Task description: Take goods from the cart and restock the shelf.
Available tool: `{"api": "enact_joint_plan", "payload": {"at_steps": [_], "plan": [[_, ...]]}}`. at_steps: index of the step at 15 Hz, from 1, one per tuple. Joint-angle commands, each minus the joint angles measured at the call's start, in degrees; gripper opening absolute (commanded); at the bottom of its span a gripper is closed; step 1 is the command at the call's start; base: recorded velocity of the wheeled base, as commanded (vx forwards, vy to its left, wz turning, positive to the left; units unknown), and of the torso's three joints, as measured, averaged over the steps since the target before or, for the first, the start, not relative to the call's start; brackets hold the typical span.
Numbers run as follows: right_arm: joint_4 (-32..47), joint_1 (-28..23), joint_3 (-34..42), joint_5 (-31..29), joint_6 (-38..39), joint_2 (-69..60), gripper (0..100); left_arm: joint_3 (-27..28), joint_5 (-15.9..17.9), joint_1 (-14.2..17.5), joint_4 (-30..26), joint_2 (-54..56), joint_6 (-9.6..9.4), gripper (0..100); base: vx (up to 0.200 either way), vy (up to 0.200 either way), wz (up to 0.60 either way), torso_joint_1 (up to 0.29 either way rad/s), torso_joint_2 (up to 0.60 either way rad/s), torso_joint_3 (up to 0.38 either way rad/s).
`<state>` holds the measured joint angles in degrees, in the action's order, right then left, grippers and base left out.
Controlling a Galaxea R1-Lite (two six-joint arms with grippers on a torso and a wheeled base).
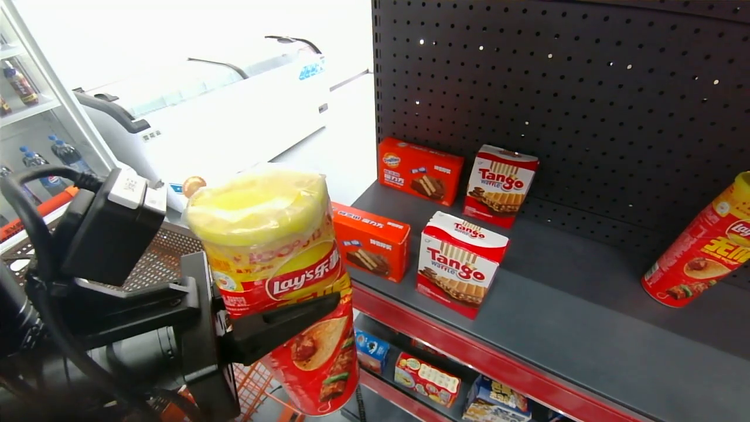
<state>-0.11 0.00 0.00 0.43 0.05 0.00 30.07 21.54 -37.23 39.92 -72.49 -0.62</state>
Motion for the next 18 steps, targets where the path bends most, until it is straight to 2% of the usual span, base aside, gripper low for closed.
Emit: {"api": "enact_joint_plan", "payload": {"at_steps": [1, 7, 12, 18], "plan": [[-0.1, 0.0, 0.0, 0.0, 0.0, 0.0, 100, -0.1, 1.3, -0.6, 0.0, 0.2, -0.08, 0, 0.000, 0.000, -0.60, 0.007, 0.00, 0.007], [-0.1, 0.0, 0.0, 0.0, 0.0, 0.0, 100, 0.5, 3.3, -3.7, 0.0, 0.3, -0.17, 0, 0.000, 0.000, -0.60, 0.002, 0.00, 0.005], [0.0, 0.0, 0.0, 0.0, 0.0, 0.0, 100, 0.9, 3.4, -3.8, 0.8, 0.2, -0.08, 0, 0.000, 0.000, -0.60, 0.003, 0.00, 0.002], [-0.1, 0.0, 0.0, 0.0, 0.0, 0.0, 100, -0.1, 3.4, -3.2, 0.8, 0.2, -0.08, 0, 0.000, 0.000, 0.00, 0.000, 0.00, 0.000]]}}
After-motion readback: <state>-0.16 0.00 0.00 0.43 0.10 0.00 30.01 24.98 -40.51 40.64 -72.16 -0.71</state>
